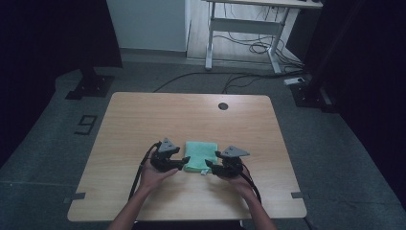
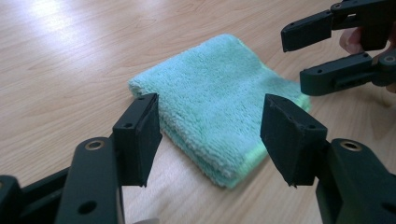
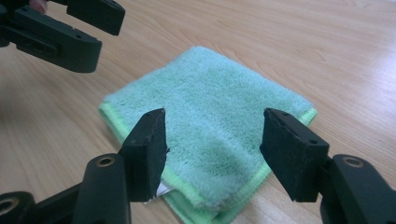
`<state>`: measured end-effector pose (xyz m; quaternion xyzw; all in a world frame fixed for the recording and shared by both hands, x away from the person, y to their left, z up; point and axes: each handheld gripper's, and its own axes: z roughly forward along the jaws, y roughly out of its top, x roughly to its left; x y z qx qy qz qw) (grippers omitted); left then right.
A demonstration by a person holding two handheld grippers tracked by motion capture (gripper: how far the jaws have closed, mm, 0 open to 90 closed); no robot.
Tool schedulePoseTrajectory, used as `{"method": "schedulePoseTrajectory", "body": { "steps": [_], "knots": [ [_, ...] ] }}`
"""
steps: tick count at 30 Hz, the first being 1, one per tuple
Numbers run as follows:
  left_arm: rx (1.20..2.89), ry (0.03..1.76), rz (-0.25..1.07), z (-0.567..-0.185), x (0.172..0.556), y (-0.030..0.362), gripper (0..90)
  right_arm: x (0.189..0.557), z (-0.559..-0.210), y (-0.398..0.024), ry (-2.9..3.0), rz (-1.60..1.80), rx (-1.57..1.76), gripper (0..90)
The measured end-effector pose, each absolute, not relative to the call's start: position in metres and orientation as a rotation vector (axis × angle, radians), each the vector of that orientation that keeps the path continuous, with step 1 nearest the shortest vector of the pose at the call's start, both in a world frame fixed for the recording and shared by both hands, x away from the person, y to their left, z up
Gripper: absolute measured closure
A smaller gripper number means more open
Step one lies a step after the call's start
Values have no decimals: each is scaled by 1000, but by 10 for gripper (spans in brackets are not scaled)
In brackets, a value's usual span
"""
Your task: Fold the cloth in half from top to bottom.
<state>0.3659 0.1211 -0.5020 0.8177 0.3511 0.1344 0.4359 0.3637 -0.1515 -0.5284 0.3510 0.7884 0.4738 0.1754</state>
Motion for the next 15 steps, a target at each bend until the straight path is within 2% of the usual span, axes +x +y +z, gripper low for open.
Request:
{"method": "schedulePoseTrajectory", "body": {
  "steps": [15],
  "knots": [
    [2004, 879, 348, -504, 333, 145, 383, 336, -528, -165, 2195, 1383, 1006, 400]
  ]
}}
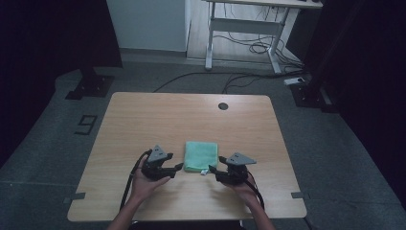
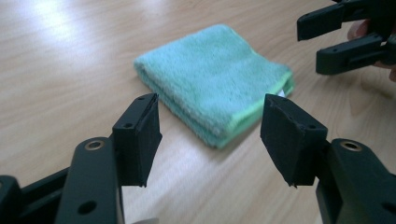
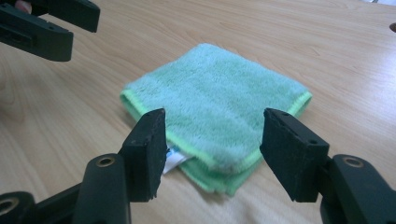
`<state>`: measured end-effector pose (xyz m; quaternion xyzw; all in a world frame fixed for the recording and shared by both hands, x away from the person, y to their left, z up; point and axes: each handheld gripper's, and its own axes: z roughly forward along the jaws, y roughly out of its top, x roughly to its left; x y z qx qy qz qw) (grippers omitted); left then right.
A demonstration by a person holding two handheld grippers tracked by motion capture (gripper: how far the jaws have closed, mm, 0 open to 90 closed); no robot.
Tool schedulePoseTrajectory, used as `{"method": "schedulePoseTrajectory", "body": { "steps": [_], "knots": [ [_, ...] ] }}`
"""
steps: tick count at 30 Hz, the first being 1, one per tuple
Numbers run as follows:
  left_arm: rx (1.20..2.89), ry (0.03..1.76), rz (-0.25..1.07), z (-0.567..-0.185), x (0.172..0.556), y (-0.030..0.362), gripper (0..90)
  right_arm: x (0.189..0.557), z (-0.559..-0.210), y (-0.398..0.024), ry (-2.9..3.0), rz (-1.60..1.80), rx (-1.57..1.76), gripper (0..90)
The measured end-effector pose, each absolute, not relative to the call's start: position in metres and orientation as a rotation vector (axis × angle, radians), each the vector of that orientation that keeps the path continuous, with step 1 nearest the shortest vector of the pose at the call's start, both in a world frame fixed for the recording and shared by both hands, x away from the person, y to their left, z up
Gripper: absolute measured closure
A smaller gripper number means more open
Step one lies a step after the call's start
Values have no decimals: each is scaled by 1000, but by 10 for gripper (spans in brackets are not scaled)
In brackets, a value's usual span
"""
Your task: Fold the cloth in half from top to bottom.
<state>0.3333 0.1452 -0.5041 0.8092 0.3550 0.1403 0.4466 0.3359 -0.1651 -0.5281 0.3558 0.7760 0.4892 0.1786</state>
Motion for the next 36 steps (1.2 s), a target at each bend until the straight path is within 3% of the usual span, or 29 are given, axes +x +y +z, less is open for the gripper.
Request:
{"method": "schedulePoseTrajectory", "body": {
  "steps": [19, 36],
  "knots": [
    [2017, 895, 352, -523, 289, 173, 381, 294, -537, -197, 2185, 1363, 1017, 398],
    [2024, 917, 348, -530, 288, 177, 379, 285, -546, -211, 2186, 1343, 1062, 375]
  ]
}}
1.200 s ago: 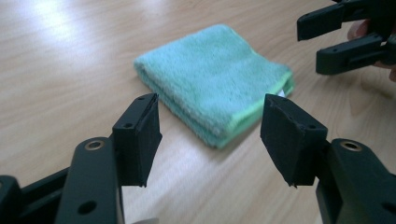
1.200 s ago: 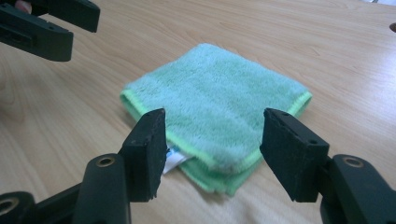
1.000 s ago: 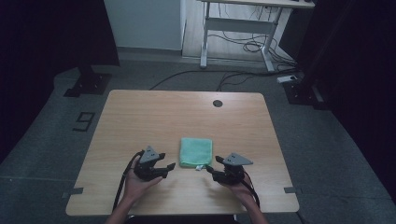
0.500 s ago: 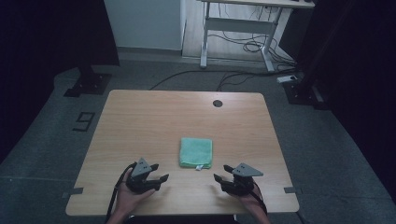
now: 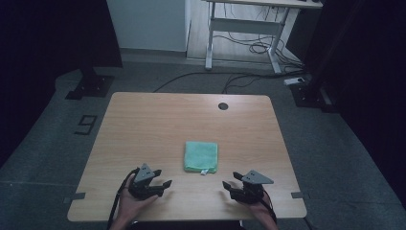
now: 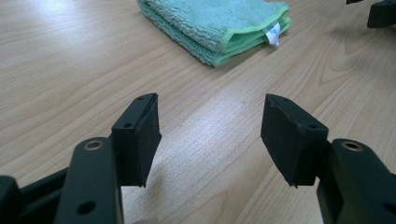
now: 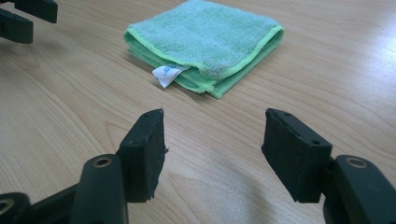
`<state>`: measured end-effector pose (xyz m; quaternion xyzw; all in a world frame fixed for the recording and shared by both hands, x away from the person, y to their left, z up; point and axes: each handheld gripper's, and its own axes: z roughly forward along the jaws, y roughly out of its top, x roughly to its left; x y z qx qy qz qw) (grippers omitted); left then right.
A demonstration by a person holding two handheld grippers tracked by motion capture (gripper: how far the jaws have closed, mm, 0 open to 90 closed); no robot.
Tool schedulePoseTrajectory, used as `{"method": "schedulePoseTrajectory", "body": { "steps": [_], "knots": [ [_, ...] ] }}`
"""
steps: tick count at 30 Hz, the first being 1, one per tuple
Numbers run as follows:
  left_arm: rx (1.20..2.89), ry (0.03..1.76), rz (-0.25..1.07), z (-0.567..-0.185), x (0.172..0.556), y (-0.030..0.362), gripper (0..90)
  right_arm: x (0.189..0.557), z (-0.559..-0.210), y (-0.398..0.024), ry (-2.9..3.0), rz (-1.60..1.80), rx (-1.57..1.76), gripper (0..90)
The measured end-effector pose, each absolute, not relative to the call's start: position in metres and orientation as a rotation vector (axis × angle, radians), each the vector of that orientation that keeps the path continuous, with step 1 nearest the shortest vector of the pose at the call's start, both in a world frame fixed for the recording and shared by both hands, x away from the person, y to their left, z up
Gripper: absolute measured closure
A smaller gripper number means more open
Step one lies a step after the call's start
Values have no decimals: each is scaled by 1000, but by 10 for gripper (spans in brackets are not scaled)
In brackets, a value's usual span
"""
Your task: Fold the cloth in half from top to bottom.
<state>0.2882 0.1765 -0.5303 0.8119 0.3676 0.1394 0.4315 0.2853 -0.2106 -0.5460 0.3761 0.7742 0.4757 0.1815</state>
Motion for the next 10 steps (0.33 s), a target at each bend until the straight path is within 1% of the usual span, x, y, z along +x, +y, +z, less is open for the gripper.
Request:
{"method": "schedulePoseTrajectory", "body": {
  "steps": [10],
  "knots": [
    [2022, 923, 350, -531, 289, 178, 368, 286, -546, -212, 2182, 1345, 1072, 354]
  ]
}}
